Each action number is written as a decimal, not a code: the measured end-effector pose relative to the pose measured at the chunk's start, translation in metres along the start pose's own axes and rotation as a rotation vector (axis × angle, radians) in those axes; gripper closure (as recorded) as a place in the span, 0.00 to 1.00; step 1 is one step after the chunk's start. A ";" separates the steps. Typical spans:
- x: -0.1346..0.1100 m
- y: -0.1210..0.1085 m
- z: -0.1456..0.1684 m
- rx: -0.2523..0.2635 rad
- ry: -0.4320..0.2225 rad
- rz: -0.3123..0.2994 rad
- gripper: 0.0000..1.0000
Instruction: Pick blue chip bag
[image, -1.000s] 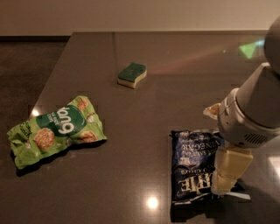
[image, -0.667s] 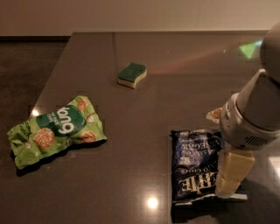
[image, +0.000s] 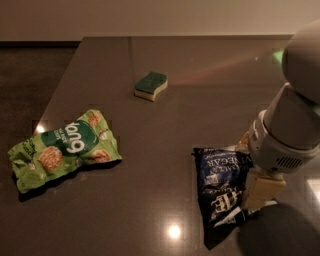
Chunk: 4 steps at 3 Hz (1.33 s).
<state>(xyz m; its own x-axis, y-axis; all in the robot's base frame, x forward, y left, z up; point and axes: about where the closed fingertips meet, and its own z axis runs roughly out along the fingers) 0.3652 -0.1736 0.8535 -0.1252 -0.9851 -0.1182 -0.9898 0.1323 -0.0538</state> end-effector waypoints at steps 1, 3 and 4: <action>0.000 -0.001 -0.011 0.004 0.000 0.004 0.57; -0.007 -0.011 -0.055 0.047 -0.071 0.013 1.00; -0.010 -0.019 -0.081 0.071 -0.120 0.021 1.00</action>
Offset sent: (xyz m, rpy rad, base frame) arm 0.0070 -0.0016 0.0605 0.0629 -0.0525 -0.0202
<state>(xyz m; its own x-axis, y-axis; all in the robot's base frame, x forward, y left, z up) 0.3793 -0.1749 0.9364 -0.1327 -0.9623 -0.2374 -0.9791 0.1646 -0.1198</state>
